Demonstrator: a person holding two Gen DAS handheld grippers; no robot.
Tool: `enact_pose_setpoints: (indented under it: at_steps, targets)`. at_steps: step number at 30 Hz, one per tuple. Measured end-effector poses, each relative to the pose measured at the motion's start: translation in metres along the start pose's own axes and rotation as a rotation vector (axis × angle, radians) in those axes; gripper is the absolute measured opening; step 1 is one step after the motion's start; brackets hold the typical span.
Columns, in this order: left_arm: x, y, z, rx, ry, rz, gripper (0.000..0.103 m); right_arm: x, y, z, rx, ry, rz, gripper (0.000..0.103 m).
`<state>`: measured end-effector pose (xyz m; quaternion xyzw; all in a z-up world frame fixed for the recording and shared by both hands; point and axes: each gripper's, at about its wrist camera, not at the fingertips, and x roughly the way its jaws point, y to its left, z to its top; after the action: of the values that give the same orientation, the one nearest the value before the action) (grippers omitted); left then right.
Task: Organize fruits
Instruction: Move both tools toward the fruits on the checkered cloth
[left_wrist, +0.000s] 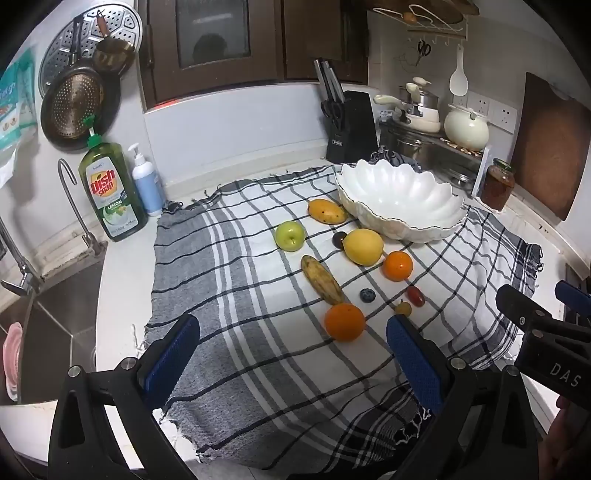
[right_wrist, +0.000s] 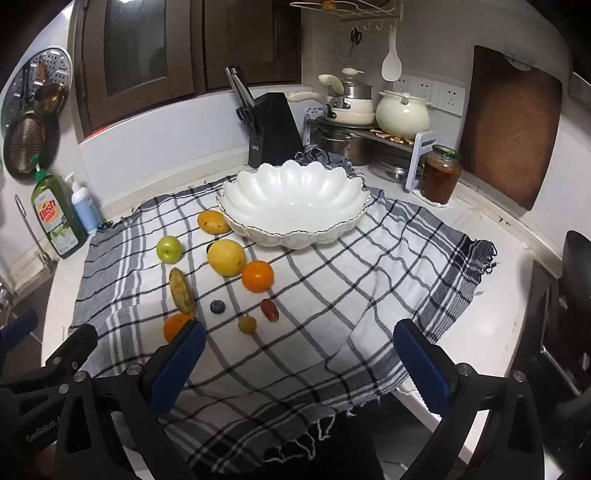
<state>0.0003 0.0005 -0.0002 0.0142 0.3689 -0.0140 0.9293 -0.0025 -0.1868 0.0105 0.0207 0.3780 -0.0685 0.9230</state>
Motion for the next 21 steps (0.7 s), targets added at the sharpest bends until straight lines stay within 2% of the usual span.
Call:
enact_pose_setpoints:
  at_steps: [14, 16, 21]
  targets:
    - [0.000, -0.003, -0.010, 0.015, -0.033, -0.012, 0.103, -0.002, -0.002, 0.000, 0.003, -0.014, -0.001, 0.103]
    - [-0.003, -0.002, 0.001, 0.006, -0.018, -0.013, 0.103, 0.000, -0.002, 0.000, 0.005, -0.012, -0.001, 0.103]
    - [-0.003, -0.004, 0.001, 0.010, -0.015, -0.021, 0.103, -0.002, -0.001, 0.002, 0.002, -0.016, -0.004, 0.103]
